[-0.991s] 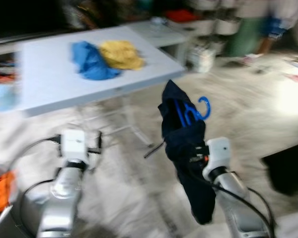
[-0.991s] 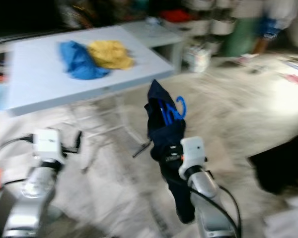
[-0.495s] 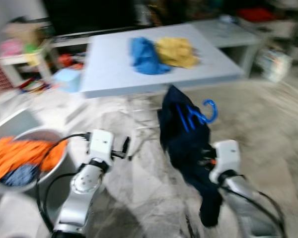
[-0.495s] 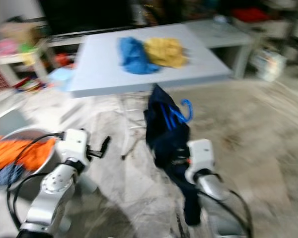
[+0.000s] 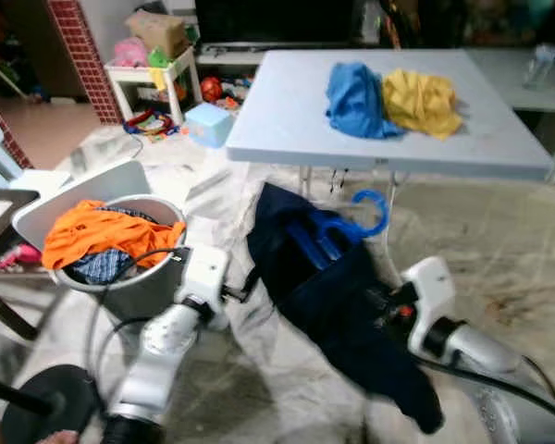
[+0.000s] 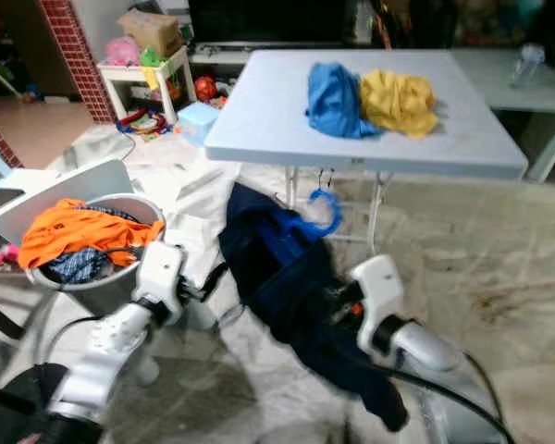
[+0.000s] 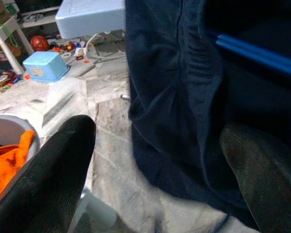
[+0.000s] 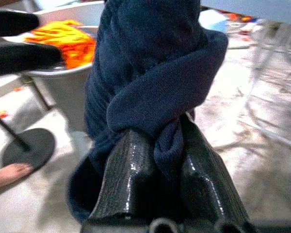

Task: Hang hanger

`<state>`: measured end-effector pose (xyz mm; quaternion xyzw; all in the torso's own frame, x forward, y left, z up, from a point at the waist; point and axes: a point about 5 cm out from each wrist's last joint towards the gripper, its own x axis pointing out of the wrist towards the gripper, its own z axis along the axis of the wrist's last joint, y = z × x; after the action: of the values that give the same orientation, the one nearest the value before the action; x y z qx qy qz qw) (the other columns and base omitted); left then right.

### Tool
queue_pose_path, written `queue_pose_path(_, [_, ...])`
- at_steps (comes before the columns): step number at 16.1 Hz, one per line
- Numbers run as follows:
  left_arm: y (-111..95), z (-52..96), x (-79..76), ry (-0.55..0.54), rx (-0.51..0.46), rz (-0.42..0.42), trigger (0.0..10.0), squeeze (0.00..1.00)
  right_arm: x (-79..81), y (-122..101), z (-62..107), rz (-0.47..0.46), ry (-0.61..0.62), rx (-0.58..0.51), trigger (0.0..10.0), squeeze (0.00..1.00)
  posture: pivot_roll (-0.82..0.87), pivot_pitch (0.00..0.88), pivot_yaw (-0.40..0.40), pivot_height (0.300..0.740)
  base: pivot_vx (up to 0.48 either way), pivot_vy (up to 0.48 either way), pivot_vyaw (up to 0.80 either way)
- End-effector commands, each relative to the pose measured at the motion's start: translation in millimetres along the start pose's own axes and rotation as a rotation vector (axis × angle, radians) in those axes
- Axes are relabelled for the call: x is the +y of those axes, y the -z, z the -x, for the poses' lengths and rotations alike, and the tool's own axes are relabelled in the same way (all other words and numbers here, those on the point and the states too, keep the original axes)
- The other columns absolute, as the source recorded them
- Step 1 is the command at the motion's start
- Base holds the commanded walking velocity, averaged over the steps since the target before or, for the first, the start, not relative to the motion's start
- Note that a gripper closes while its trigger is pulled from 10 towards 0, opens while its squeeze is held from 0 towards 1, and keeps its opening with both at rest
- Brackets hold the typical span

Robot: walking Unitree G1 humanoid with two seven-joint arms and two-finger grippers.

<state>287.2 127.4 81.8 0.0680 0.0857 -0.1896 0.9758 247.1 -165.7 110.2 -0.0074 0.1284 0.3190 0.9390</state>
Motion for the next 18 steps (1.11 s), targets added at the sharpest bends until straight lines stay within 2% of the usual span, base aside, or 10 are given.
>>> queue_pose_path(1, [-6.6,-4.8,-3.1,0.037,-0.031,-0.040,10.0,0.00,2.3,-13.7,12.4,0.010,-0.091,-0.024,10.0,0.00,-0.04,0.000,-0.003,0.740,0.000,0.000,0.00])
queue_pose_path(7, [-1.5,-12.9,3.2,-0.003,-0.005,-0.081,10.0,0.00,-0.8,-18.0,53.4,0.011,-0.302,0.109,10.0,0.00,-0.07,0.000,-0.002,0.740,0.000,0.000,0.00])
queue_pose_path(8, [-0.7,-13.0,3.5,-0.007,-0.005,-0.079,4.8,0.00,1.4,-16.6,57.5,0.009,-0.333,0.132,10.0,0.00,-0.07,0.000,0.000,0.740,0.000,0.000,0.00])
queue_pose_path(9, [0.0,-12.9,4.6,-0.014,-0.004,-0.084,0.9,0.00,4.5,-14.8,61.7,0.013,-0.367,0.160,10.0,0.00,-0.07,0.000,0.001,0.740,0.000,0.000,0.00])
queue_pose_path(10, [0.9,-12.5,8.2,-0.033,0.001,-0.092,0.0,0.00,6.1,-12.4,65.0,0.015,-0.390,0.184,10.0,0.00,-0.07,0.000,0.001,0.740,0.000,0.000,0.00])
queue_pose_path(11, [2.1,-12.3,15.8,-0.066,0.009,-0.094,0.0,0.00,5.5,-6.4,70.5,0.024,-0.407,0.236,10.0,0.00,-0.07,0.000,0.001,0.740,0.000,0.000,0.00])
queue_pose_path(12, [2.5,-11.3,25.4,-0.112,0.015,-0.098,2.0,0.00,1.3,2.3,75.7,0.057,-0.401,0.301,10.0,0.00,-0.07,0.000,0.001,0.740,0.000,0.000,0.00])
queue_pose_path(13, [2.3,-10.7,28.3,-0.125,0.014,-0.098,2.9,0.00,-0.5,4.9,77.1,0.070,-0.395,0.321,10.0,0.00,-0.07,0.000,0.002,0.740,0.000,0.000,0.00])
queue_pose_path(14, [2.3,-8.6,35.5,-0.142,0.017,-0.104,10.0,0.00,-6.9,10.0,79.3,0.081,-0.366,0.350,10.0,0.00,-0.07,0.000,0.001,0.740,0.000,0.000,0.00])
queue_pose_path(18, [4.2,-4.0,47.5,-0.193,0.026,-0.132,10.0,0.00,-12.5,16.3,85.1,0.106,-0.363,0.403,10.0,0.00,-0.06,0.000,0.000,0.740,0.000,0.000,0.00])
